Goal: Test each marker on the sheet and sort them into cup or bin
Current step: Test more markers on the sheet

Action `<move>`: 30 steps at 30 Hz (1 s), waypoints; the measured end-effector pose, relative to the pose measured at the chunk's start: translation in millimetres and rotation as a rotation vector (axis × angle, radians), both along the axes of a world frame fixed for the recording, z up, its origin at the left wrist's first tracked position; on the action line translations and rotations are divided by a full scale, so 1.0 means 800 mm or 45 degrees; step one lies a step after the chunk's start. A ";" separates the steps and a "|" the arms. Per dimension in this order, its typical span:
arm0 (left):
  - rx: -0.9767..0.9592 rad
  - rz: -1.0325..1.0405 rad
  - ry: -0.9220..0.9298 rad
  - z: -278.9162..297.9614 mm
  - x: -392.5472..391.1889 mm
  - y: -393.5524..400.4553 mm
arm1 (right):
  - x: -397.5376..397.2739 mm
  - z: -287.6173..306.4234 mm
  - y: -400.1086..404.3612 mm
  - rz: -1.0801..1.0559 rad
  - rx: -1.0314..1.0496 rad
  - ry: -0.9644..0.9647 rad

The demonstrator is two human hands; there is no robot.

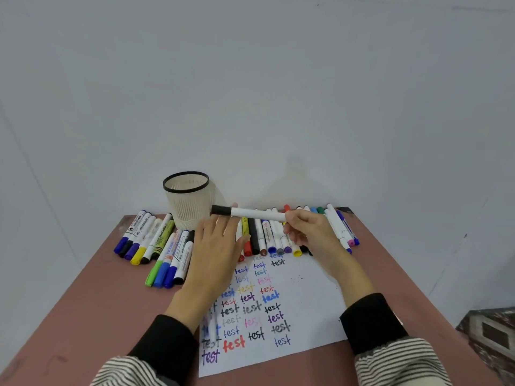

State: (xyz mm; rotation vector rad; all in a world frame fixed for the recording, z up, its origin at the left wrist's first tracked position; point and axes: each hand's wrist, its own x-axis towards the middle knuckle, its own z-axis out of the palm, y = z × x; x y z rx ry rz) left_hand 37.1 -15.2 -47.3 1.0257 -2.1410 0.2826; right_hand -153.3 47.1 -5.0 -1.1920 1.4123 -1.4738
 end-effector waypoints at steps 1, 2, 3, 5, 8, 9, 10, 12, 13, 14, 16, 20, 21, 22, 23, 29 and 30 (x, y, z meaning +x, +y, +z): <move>-0.021 0.004 0.041 0.001 0.000 0.001 | 0.002 0.000 0.000 0.015 -0.006 -0.005; -0.002 -0.013 0.131 0.003 0.000 0.004 | 0.002 0.000 0.000 0.010 -0.014 -0.013; 0.042 -0.041 0.242 0.005 0.000 0.006 | 0.001 0.000 -0.001 -0.013 -0.022 -0.022; 0.061 -0.036 0.397 0.010 0.003 0.007 | -0.003 -0.002 -0.002 -0.078 -0.025 -0.039; -0.085 0.086 0.336 0.010 0.004 0.005 | -0.005 -0.005 0.000 -0.039 -0.006 -0.025; -0.124 0.100 0.280 0.009 0.002 0.005 | -0.004 -0.005 0.000 -0.007 0.001 -0.022; -0.159 0.101 0.230 0.007 0.001 0.007 | -0.003 -0.006 0.000 0.016 0.009 -0.016; -0.226 0.089 0.207 0.005 -0.002 0.010 | -0.003 -0.005 0.000 0.031 0.020 -0.006; -0.260 0.081 0.235 0.006 -0.002 0.011 | -0.003 -0.004 0.001 0.033 0.020 -0.010; -0.286 0.080 0.281 0.009 -0.001 0.013 | -0.005 -0.004 0.001 0.035 0.017 -0.018; -0.292 0.113 0.340 0.014 0.001 0.013 | -0.008 -0.006 0.000 0.035 0.009 -0.022; -0.244 0.136 0.188 0.009 0.002 0.008 | -0.008 -0.012 -0.004 0.029 0.018 -0.046; -0.238 0.148 0.138 0.008 0.002 0.008 | -0.007 -0.013 -0.006 0.001 0.016 -0.066; -0.237 0.162 0.085 0.006 0.002 0.007 | -0.004 -0.013 -0.008 -0.043 0.008 -0.091; -0.227 0.167 0.030 0.005 0.002 0.007 | 0.001 -0.012 -0.009 -0.097 -0.014 -0.134; 0.328 -0.091 -0.179 0.011 -0.018 0.039 | 0.017 -0.004 -0.012 -0.047 -0.235 -1.209; 0.421 -0.140 -0.215 0.009 -0.022 0.045 | 0.014 -0.003 -0.011 -0.066 -0.248 -1.318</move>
